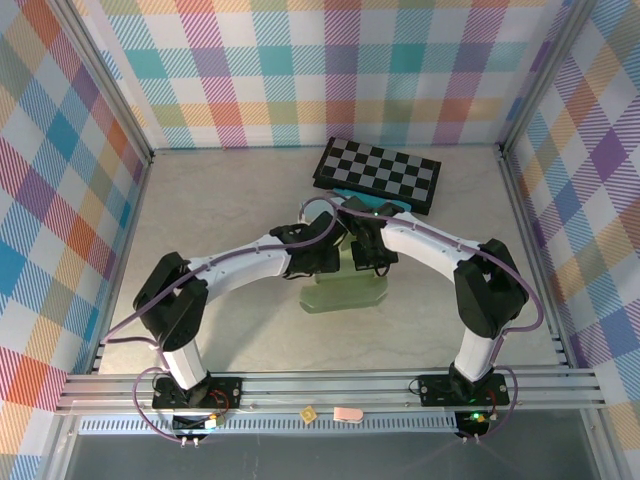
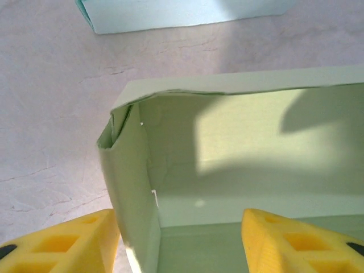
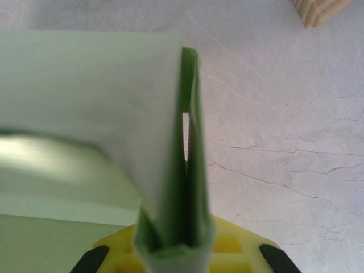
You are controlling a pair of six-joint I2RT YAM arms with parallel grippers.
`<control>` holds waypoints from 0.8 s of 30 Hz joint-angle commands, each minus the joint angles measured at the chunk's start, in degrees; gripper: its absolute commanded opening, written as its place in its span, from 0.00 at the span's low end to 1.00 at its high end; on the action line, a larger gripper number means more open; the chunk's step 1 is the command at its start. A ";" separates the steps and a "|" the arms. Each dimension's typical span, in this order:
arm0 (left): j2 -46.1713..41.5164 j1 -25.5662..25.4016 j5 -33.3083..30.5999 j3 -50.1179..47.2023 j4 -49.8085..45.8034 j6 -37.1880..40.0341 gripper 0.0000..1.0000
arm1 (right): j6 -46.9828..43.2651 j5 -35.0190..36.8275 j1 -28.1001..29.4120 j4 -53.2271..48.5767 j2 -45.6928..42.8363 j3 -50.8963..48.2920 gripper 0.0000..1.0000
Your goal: Fold the paper box
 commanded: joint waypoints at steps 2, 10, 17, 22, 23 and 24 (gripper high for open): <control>-4.08 -0.40 -0.03 1.31 -3.45 -1.46 0.61 | 2.43 -1.82 0.29 -0.80 -0.55 -0.14 0.00; -13.31 2.00 -7.05 6.72 -8.07 -1.42 0.63 | 6.81 -5.13 -1.69 -3.66 -1.40 2.74 0.00; -17.27 7.21 -5.45 12.18 -10.07 3.75 0.62 | 23.53 -16.10 -5.20 -3.50 -2.97 0.25 0.00; -16.57 7.98 -0.80 14.15 -11.86 8.45 0.60 | 40.82 -21.47 -5.27 -2.74 -4.23 -3.99 0.00; -16.72 8.06 0.06 14.18 -12.19 8.60 0.60 | 45.02 -22.50 -5.25 -1.48 -5.00 -5.80 0.00; -16.92 8.06 1.09 14.04 -12.25 8.80 0.59 | 49.17 -23.91 -5.27 0.12 -5.81 -7.70 0.00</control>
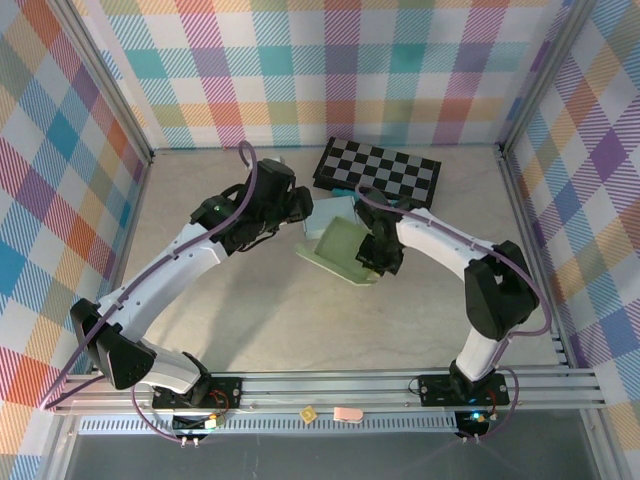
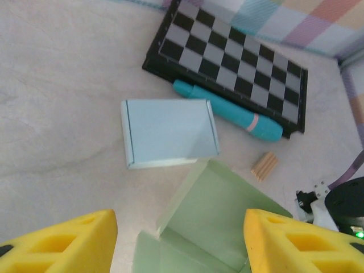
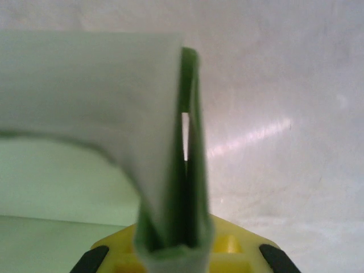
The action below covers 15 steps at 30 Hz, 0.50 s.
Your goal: Fold the paper box
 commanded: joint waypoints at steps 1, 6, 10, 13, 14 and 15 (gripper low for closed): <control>0.10 0.15 4.44 0.72 -3.20 3.30 0.59 | 19.39 -7.59 0.33 2.64 -3.08 -5.33 0.00; -1.09 0.15 6.84 -0.34 -4.47 3.48 0.58 | 35.38 -12.47 0.42 7.44 -5.35 -11.22 0.00; -2.28 0.15 7.87 -1.17 -5.49 3.42 0.57 | 44.12 -14.66 0.43 11.69 -6.21 -14.84 0.00; -2.84 0.14 8.30 -1.31 -6.41 3.88 0.57 | 47.63 -15.85 0.26 14.74 -5.19 -16.47 0.00; -2.95 0.15 8.50 -1.60 -6.59 4.14 0.57 | 47.89 -16.04 0.26 14.79 -4.56 -16.38 0.00; -3.21 0.14 8.75 -1.82 -6.60 4.36 0.57 | 48.40 -16.53 0.20 15.06 -3.84 -16.33 0.00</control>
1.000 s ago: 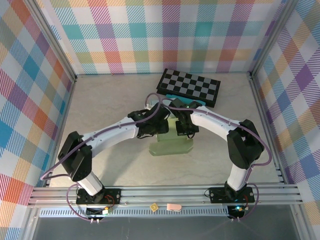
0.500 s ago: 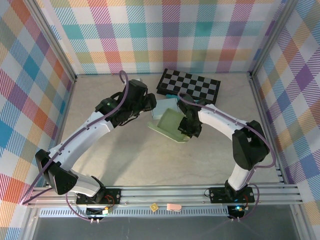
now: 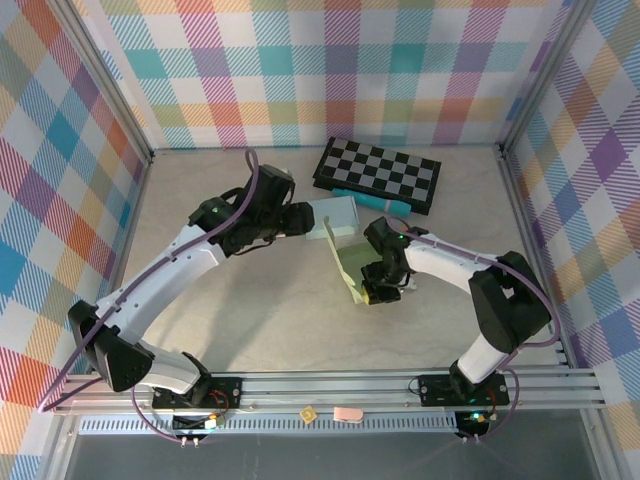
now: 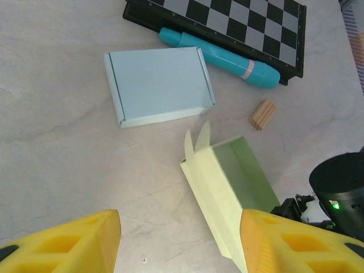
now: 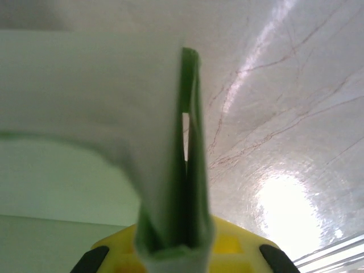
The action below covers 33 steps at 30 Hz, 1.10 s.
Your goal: Fold the paper box
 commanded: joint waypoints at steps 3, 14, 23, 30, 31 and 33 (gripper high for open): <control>-2.71 0.11 2.13 -1.56 -2.12 1.81 0.57 | 8.02 -4.03 0.00 5.08 1.96 -1.02 0.00; -3.92 0.13 5.19 -4.92 -1.64 1.06 0.57 | 7.82 -5.28 -0.95 7.66 3.70 -2.50 0.23; -3.00 0.13 6.00 -4.16 -2.67 0.01 0.57 | 6.40 -4.86 -2.33 6.55 1.25 -2.13 0.41; 0.20 0.02 9.77 -1.28 -6.19 -3.15 0.58 | -0.67 -2.18 -4.73 1.20 -1.67 2.13 0.55; 0.65 -0.33 10.03 -1.10 -6.46 -3.64 0.57 | -2.77 -1.83 -5.37 -0.09 -1.80 3.36 0.57; 1.62 -1.13 10.17 -0.59 -7.41 -4.40 0.57 | -7.41 -1.39 -6.75 -1.86 -2.27 5.61 0.59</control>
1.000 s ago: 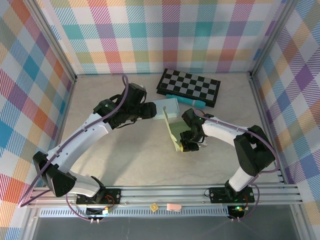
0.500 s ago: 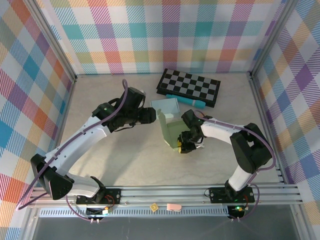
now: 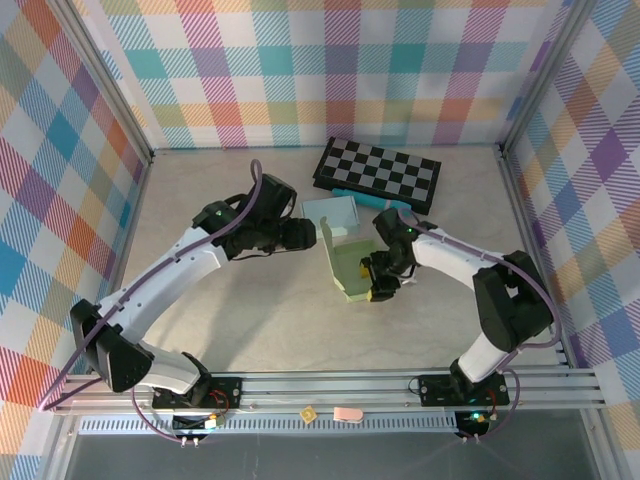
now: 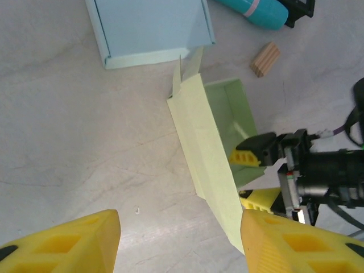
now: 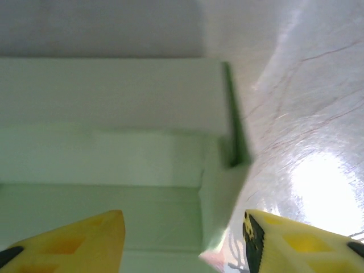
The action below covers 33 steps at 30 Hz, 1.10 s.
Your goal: Fold the paper box
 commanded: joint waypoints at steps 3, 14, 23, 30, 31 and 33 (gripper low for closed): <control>2.79 -1.92 2.56 2.73 -3.92 -2.83 0.57 | -15.97 2.82 -3.22 -6.36 -3.45 7.35 0.64; 11.59 -5.84 1.34 8.04 -5.26 -1.21 0.53 | -62.83 0.09 -7.04 -8.13 -2.72 18.86 0.60; 16.17 -6.39 -1.22 10.84 -6.45 2.21 0.42 | -73.54 -0.69 -7.48 -11.41 -8.11 18.32 0.58; 18.28 -6.82 -3.02 12.81 -7.69 4.89 0.15 | -72.19 -1.24 -7.72 -10.84 -8.49 17.92 0.53; 18.49 -6.88 -3.31 13.26 -8.17 5.50 0.10 | -72.06 -1.39 -7.78 -10.88 -8.42 17.93 0.52; 18.60 -6.92 -4.43 14.32 -9.37 6.65 0.01 | -71.98 -0.98 -7.75 -11.04 -8.70 18.02 0.51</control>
